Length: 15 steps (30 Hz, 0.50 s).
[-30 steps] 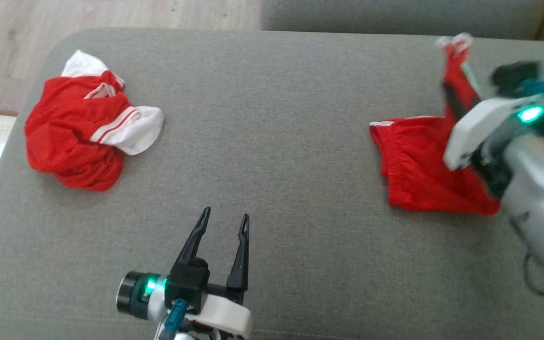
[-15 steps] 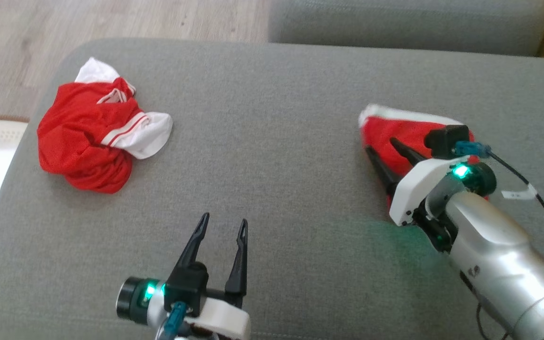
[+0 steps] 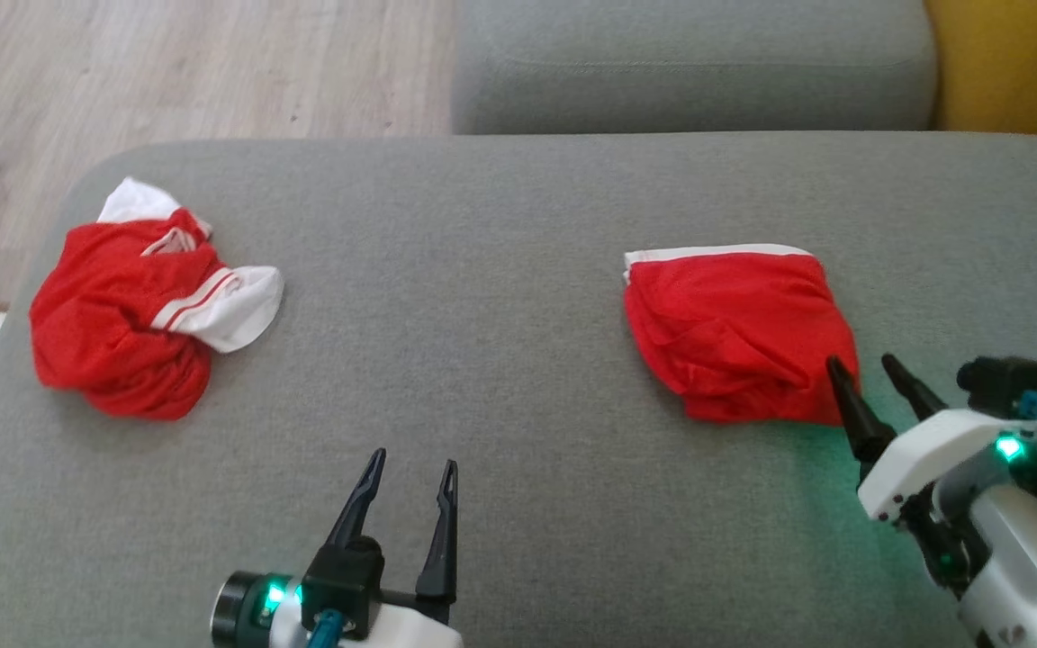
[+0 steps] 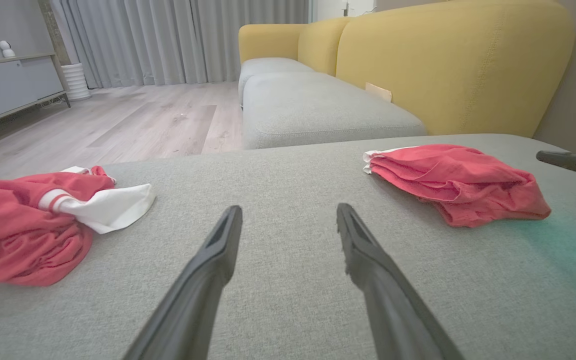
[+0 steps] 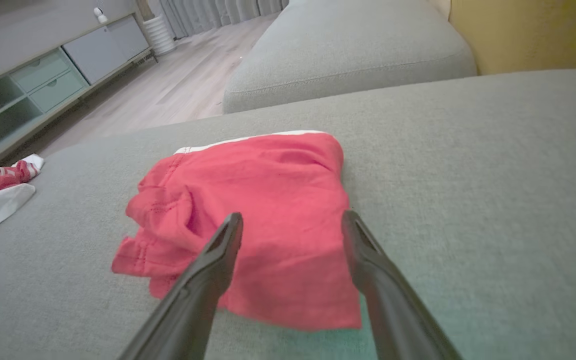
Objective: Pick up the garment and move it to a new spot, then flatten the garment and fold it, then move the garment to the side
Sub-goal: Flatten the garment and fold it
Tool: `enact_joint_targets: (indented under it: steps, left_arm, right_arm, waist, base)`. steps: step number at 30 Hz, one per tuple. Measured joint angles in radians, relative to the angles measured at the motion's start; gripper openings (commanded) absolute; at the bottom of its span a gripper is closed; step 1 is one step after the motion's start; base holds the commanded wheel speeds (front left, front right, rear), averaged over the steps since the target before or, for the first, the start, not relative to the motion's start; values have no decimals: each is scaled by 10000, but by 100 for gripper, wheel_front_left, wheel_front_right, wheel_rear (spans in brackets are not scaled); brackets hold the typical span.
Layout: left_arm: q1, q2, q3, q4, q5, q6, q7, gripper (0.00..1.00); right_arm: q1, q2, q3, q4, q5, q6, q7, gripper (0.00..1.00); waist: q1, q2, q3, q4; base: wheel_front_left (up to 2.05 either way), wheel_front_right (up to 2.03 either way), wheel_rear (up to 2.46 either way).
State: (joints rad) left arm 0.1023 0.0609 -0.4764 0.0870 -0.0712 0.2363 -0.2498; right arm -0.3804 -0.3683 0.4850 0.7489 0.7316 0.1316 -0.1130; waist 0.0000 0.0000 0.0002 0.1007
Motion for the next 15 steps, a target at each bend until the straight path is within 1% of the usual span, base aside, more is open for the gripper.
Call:
enact_joint_targets:
  steps: [1,2,3,4,6,7,9,13,15]
  left_arm:
    - [-1,2,2,-2,2,-4,0,100]
    - [-1,4,6,-2,17,-44,0,100]
    - [-2,2,4,-2,69,-81,0,100]
    - [-2,0,4,-2,88,-81,0,100]
    - [-12,2,2,-4,104,-96,0,100]
    - [-31,2,-2,-4,125,-171,2,100]
    - [-58,2,-19,-6,171,-176,0,100]
    - [-179,0,-113,8,173,-180,0,100]
    - [-339,-2,-171,13,173,-178,0,100]
  right_arm:
    - [180,13,-138,-265,31,0,167,100]
    - [329,19,-215,-570,69,0,324,49]
    - [457,52,-307,-888,134,0,514,6]
    - [541,82,-351,-1189,236,0,744,0]
    - [601,134,-389,-1722,418,0,1210,0]
    - [595,159,-420,-1904,510,0,1419,0]
    - [533,196,-460,-2132,669,0,1879,0]
    - [149,153,-531,-1992,961,0,2811,0]
    - [-109,27,-527,-1785,959,0,3156,0]
  waist:
    - [0,0,-34,-45]
    - [0,0,-58,-77]
    - [0,0,-63,-92]
    - [0,0,-42,-91]
    - [0,0,36,-49]
    - [0,0,77,-9]
    - [0,0,179,97]
    - [0,0,418,408]
    - [0,0,538,588]
  base:
    - [0,0,0]
    - [0,0,0]
    - [0,0,0]
    - [0,0,0]
    - [0,0,0]
    - [0,0,0]
    - [0,0,0]
    - [0,0,0]
    - [0,0,0]
